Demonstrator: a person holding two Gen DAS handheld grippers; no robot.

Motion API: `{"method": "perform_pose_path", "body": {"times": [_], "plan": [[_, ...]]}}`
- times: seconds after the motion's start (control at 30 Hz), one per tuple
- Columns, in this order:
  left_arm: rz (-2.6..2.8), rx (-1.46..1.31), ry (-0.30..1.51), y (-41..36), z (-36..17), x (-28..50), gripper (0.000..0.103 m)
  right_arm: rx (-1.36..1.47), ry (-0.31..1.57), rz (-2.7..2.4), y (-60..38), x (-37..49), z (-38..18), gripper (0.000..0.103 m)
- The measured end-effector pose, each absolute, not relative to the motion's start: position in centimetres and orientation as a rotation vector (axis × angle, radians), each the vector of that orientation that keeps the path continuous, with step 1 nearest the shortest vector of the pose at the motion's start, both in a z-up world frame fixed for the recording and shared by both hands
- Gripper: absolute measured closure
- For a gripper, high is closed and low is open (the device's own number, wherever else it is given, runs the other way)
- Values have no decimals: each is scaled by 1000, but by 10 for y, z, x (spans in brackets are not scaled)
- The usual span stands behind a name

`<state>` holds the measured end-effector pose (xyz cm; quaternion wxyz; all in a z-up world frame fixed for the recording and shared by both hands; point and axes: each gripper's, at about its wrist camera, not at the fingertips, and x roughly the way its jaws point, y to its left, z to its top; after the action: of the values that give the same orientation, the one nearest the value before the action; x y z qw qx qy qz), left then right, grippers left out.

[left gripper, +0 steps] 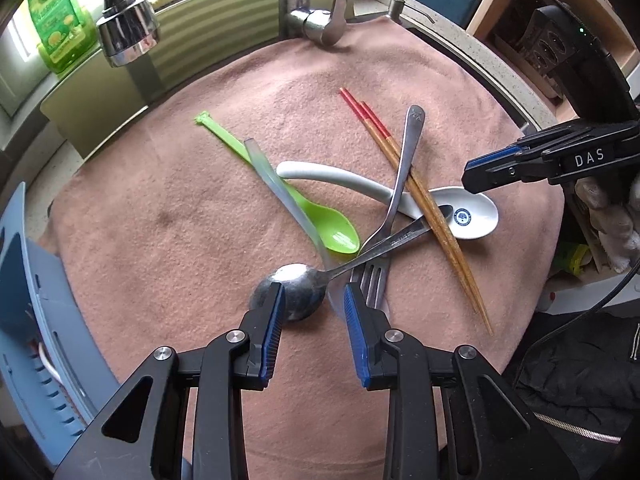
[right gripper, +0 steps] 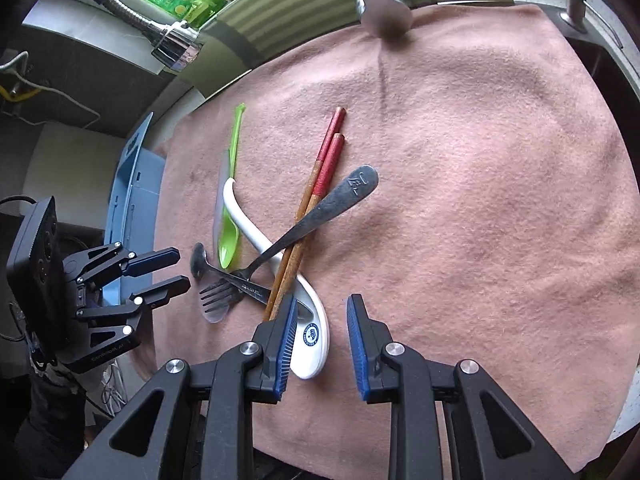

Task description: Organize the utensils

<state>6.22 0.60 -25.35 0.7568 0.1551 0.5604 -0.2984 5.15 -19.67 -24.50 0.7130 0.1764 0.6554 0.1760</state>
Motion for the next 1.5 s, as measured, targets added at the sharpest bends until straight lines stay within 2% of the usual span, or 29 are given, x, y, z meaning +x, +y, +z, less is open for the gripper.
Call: {"method": "perform_pose_path", "body": {"times": [0.4, 0.5, 0.7, 1.0, 1.33, 1.47, 1.5], "plan": [[-794, 579, 1203, -71, -268, 48, 75, 408, 1517, 402, -189, 50, -260, 80], [-770, 623, 1183, -80, -274, 51, 75, 399, 1524, 409, -186, 49, -259, 89], [-728, 569, 1199, -79, -276, 65, 72, 413, 1528, 397, -192, 41, -258, 96], [-641, 447, 1200, -61, -268, 83, 72, 482, 1507, 348, -211, 34, -258, 98], [-622, 394, 1185, -38, -257, 94, 74, 487, 1487, 310, -216, 23, -251, 97], [-628, 364, 1174, -20, -245, 100, 74, 452, 1454, 291, -218, 22, -237, 92], [-622, 354, 1176, -13, -243, 103, 74, 442, 1439, 284, -219, 22, -232, 87]]}}
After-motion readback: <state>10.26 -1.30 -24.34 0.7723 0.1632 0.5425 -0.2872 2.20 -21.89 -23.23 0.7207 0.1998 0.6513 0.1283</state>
